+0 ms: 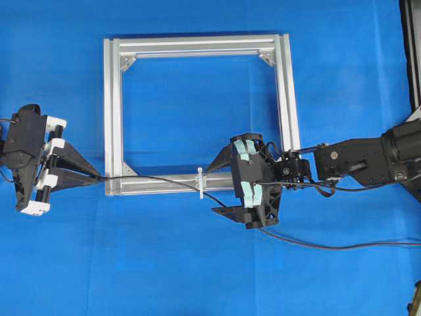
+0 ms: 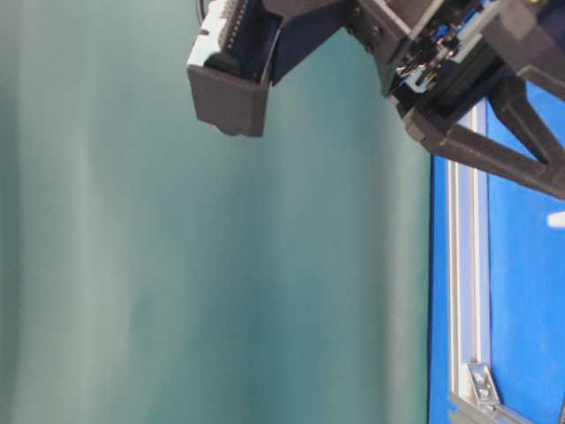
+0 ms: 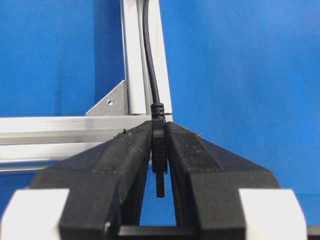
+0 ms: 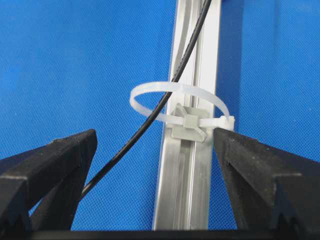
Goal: Insert the wire through the string loop located in the center.
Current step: 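Pull the plug leftward with the left gripper, drawing cable through loop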
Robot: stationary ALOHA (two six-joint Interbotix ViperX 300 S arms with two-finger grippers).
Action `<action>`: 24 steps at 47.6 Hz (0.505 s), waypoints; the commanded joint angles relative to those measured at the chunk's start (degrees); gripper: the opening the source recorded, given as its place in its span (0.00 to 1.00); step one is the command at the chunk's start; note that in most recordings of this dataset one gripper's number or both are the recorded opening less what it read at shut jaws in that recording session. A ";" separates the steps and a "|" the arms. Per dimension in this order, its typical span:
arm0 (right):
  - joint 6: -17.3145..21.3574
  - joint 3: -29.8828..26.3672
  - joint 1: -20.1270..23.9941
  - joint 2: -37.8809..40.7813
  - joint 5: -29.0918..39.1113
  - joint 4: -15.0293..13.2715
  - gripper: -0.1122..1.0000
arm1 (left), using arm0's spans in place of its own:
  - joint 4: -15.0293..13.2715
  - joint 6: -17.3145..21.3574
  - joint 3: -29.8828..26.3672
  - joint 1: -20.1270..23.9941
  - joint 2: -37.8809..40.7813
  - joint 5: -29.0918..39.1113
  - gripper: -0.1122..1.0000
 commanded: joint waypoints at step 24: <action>0.09 -1.23 0.18 -1.85 -0.18 0.09 0.90 | 0.70 0.79 -0.18 -0.18 -0.70 4.13 0.28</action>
